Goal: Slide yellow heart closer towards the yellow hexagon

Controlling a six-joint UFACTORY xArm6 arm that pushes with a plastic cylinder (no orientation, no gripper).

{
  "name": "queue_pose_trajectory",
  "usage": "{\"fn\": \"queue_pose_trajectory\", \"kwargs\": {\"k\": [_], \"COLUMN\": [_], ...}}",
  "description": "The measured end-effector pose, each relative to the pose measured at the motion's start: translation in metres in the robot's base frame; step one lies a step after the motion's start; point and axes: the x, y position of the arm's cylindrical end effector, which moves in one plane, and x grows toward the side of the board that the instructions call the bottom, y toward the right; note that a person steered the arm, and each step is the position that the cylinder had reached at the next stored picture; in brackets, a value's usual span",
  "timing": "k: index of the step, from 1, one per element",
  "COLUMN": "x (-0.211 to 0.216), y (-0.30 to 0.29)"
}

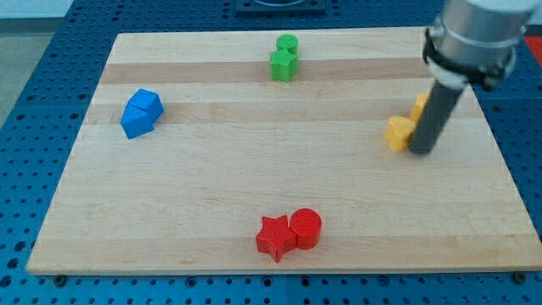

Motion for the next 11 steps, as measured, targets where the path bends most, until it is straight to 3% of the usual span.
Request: {"fn": "queue_pose_trajectory", "kwargs": {"k": [1, 2, 3, 4, 5, 6, 7, 9, 11], "x": [-0.007, 0.014, 0.08, 0.087, 0.037, 0.034, -0.007, -0.026, -0.028], "y": [0.0, 0.0, -0.005, -0.044, -0.083, -0.083, -0.074, -0.022, -0.022]}}
